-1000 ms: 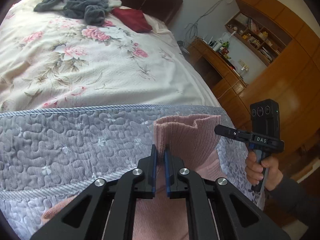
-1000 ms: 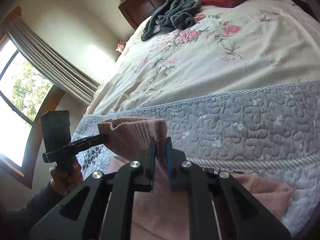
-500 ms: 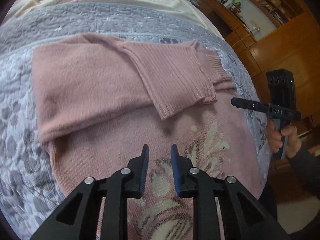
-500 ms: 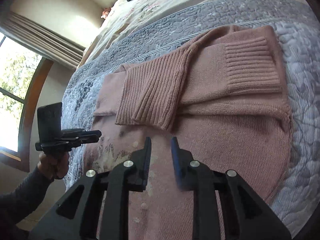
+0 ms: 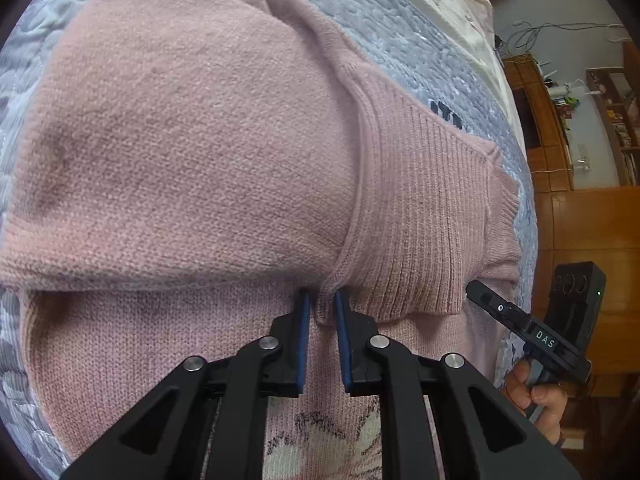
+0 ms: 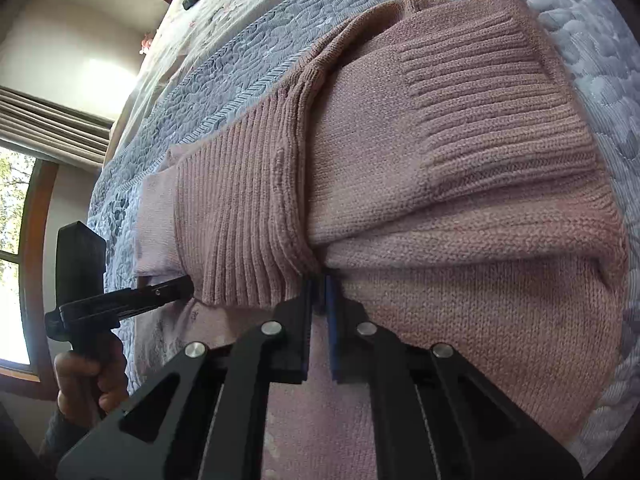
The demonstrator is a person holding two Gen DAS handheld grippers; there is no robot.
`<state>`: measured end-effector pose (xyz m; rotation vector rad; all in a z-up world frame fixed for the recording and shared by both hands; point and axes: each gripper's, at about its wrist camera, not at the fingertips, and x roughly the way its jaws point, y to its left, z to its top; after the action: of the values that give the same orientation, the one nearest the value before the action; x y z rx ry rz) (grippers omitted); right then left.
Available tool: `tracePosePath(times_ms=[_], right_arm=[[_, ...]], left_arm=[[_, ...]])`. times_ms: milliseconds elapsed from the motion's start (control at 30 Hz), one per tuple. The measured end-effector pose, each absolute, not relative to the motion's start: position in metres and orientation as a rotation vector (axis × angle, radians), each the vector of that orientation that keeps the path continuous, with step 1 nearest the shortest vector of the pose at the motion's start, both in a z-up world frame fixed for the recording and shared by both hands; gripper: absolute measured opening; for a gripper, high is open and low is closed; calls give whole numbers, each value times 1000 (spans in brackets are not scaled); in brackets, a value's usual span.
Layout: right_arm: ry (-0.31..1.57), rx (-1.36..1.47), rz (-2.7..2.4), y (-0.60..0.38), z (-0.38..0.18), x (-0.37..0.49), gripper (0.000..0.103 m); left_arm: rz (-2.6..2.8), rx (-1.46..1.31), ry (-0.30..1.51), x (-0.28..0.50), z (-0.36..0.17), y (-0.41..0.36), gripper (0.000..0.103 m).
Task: Fold small clothes
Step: 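Fold the sweater side over the body with the left gripper and release, then move both grippers to the sweater hem ribbing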
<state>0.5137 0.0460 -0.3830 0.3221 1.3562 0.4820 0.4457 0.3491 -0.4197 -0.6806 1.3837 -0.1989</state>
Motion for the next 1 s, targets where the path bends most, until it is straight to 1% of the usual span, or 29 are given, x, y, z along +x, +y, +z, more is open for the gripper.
tracePosePath(times_ms=[33, 67, 100, 167, 200, 267, 333, 367, 400, 433, 467, 500, 533, 600, 667, 700, 733, 800, 933, 1000], right_arm=[[1354, 317, 476, 44, -381, 512, 3], [1349, 342, 481, 41, -377, 510, 6], [1329, 365, 487, 36, -371, 508, 11], [1267, 374, 544, 40, -353, 502, 12], [1245, 367, 566, 44, -347, 500, 16], [1253, 382, 613, 56, -348, 501, 21], [1313, 397, 604, 66, -365, 507, 21], [1350, 402, 588, 69, -377, 510, 20], [1366, 391, 554, 68, -385, 509, 18], [1364, 398, 538, 64, -389, 507, 12], [1367, 425, 535, 58, -387, 503, 14], [1371, 465, 544, 51, -381, 498, 21], [1362, 497, 574, 41, -370, 490, 36], [1343, 528, 642, 21, -347, 466, 47], [1358, 542, 688, -5, -327, 435, 51], [1373, 546, 704, -20, -320, 417, 55], [1388, 562, 716, -36, -315, 396, 66], [1429, 606, 723, -67, -311, 356, 77], [1530, 630, 640, -118, -324, 283, 76], [1552, 657, 598, -139, -330, 259, 76]], left_arm=[[-184, -680, 1386, 446, -419, 349, 13], [-173, -674, 1386, 445, -415, 348, 13], [-180, -673, 1374, 443, -409, 347, 13], [-247, -700, 1319, 436, -392, 346, 12], [-285, -714, 1283, 432, -384, 346, 12], [-356, -735, 1222, 427, -373, 344, 19], [-369, -722, 1235, 429, -378, 338, 23], [-343, -692, 1261, 431, -385, 336, 25], [-299, -652, 1292, 433, -394, 335, 35], [-233, -616, 1330, 435, -404, 336, 36], [-209, -634, 1351, 432, -412, 341, 35], [-224, -686, 1347, 426, -410, 349, 39], [-235, -709, 1330, 418, -401, 355, 53], [-270, -689, 1247, 390, -370, 365, 71], [-297, -701, 1200, 350, -342, 379, 72], [-314, -739, 1188, 326, -332, 389, 74], [-330, -775, 1176, 299, -323, 398, 78], [-343, -782, 1180, 248, -312, 410, 79], [-274, -716, 1309, 162, -322, 424, 79], [-236, -750, 1351, 130, -334, 433, 79]])
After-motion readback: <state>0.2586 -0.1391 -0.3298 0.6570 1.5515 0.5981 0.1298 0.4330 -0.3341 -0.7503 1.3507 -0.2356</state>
